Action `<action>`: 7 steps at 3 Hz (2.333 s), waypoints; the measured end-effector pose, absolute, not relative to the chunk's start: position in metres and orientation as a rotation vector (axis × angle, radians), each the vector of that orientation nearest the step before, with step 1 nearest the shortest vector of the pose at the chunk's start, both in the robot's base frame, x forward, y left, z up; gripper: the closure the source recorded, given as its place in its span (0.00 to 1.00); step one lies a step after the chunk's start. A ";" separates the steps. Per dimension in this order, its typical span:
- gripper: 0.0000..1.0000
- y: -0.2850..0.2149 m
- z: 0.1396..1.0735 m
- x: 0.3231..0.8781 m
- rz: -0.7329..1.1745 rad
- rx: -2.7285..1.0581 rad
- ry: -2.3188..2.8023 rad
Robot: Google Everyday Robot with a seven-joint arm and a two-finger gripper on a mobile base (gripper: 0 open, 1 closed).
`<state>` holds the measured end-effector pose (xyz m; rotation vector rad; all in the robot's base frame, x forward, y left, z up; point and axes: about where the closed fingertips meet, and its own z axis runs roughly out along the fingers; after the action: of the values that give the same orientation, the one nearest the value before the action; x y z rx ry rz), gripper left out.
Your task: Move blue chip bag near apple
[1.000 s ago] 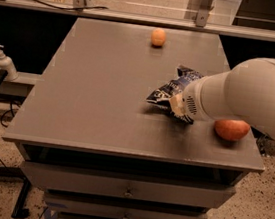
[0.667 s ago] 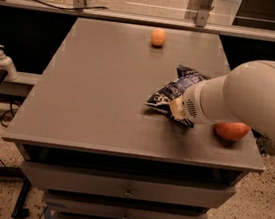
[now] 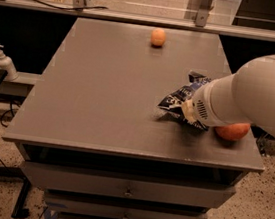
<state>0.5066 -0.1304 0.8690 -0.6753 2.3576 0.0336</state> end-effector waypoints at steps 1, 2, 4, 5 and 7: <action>0.82 -0.134 0.871 0.506 0.019 -0.679 2.372; 0.59 -0.134 0.869 0.509 0.029 -0.677 2.374; 0.13 -0.130 0.869 0.517 0.056 -0.684 2.357; 0.00 -0.128 0.874 0.519 0.056 -0.685 2.338; 0.00 -0.181 0.918 0.522 0.013 -0.550 2.143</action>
Offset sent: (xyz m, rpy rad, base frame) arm 0.0068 -0.0046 -0.0004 0.0059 0.0132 -0.0040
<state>0.5218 -0.1811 0.9180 -0.5501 2.1434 0.0134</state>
